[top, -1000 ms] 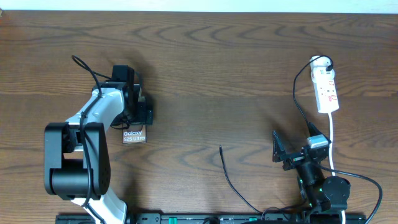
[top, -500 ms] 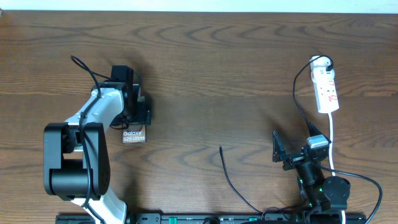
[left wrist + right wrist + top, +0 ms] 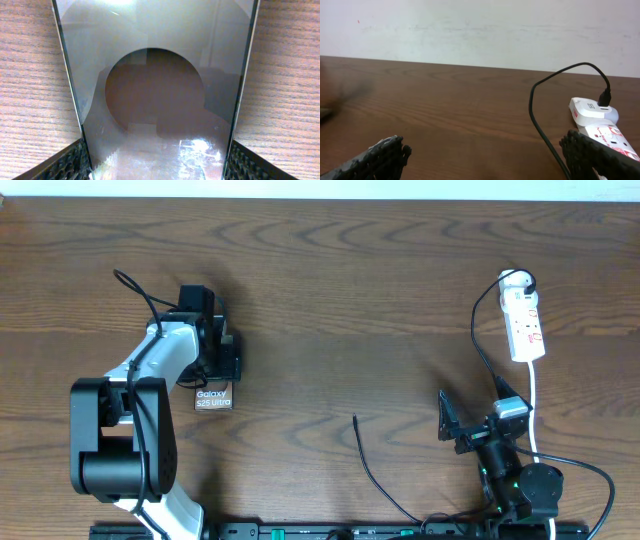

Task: Plug charger to phone and switch on socket
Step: 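Lower the left gripper around the phone and close on it, then lift the phone with the left gripper and rotate it toward center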

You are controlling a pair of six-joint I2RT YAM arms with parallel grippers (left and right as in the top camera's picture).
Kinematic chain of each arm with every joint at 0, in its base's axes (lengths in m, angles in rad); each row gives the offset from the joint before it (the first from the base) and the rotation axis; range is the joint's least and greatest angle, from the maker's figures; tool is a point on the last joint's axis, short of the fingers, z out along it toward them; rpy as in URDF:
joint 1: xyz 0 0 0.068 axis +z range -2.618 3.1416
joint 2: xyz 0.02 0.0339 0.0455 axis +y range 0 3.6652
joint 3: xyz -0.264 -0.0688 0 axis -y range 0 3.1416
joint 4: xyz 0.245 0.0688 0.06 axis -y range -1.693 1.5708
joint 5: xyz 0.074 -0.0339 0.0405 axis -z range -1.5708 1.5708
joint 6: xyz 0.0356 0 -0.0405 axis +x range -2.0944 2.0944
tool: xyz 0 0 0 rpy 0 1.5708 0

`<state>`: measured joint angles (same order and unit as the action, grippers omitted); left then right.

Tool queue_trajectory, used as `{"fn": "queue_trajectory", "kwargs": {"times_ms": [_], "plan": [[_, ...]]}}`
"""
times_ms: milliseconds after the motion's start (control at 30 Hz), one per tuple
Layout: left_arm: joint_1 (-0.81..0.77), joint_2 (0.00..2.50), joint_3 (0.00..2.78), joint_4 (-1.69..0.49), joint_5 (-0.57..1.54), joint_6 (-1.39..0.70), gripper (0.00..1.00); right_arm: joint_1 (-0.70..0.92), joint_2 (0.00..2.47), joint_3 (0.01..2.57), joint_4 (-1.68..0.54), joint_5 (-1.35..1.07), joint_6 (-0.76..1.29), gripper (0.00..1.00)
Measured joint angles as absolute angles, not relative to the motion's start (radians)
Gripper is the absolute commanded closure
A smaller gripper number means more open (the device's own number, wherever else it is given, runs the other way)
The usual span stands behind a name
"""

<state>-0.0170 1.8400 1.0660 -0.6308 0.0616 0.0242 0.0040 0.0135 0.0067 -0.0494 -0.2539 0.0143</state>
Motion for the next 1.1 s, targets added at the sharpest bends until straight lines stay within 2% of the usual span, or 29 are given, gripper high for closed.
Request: {"fn": "queue_trajectory", "kwargs": {"times_ms": [500, 700, 800, 1100], "plan": [[-0.017, 1.838, 1.065, -0.63, 0.064, 0.026, 0.3, 0.004, 0.014, 0.007, -0.049, -0.254, 0.014, 0.01], [-0.017, 1.838, 1.065, -0.63, 0.064, 0.026, 0.37, 0.004, 0.014, 0.007, -0.049, -0.254, 0.014, 0.01], [-0.017, 1.838, 1.065, -0.63, 0.064, 0.026, 0.44, 0.004, 0.014, 0.007, -0.049, -0.254, 0.014, 0.01], [-0.017, 1.838, 1.065, -0.63, 0.064, 0.026, 0.77, 0.004, 0.014, 0.007, -0.049, -0.254, 0.014, 0.01]]}}
